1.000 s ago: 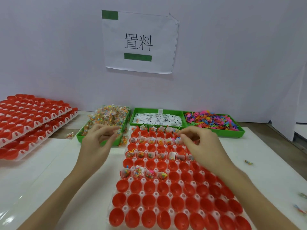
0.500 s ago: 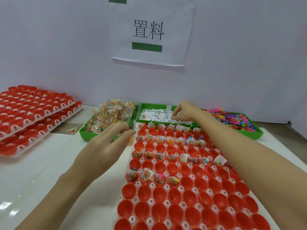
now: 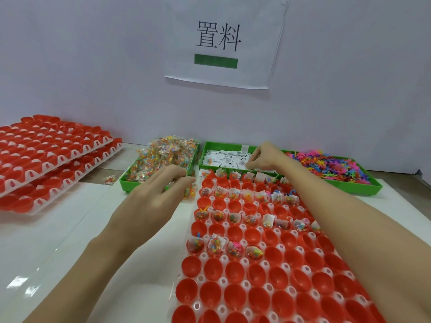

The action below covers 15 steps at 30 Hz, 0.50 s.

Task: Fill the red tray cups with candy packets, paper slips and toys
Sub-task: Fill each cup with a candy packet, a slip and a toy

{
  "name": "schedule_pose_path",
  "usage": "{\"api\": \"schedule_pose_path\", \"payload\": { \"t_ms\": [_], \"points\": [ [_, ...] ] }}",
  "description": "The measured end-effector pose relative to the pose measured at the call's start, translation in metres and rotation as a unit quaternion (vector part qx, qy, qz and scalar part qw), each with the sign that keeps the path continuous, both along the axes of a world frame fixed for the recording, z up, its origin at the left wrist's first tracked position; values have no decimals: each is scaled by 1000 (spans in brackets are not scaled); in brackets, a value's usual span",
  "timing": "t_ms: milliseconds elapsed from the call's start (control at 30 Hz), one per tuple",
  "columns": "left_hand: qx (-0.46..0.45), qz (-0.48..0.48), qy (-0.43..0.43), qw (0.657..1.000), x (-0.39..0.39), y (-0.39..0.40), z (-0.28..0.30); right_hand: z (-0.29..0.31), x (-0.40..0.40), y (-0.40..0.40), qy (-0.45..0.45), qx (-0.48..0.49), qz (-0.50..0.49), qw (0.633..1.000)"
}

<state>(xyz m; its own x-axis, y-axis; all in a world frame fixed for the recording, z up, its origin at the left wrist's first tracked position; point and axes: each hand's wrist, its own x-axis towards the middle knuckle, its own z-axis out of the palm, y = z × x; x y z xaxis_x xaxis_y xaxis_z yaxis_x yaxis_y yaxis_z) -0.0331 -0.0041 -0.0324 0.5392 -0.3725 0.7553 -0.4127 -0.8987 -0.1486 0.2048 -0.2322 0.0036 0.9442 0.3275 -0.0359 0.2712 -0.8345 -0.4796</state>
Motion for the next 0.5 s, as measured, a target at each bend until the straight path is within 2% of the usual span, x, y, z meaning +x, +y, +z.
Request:
{"api": "schedule_pose_path", "payload": {
  "t_ms": [267,500],
  "points": [
    [-22,-2,21,1000,-2,-4,-2,2,-13,-19,-102,136,-33,985],
    [-49,11,-2,999,-6,-5,-1,-3,-30,-39,-168,181,-39,968]
  ]
}}
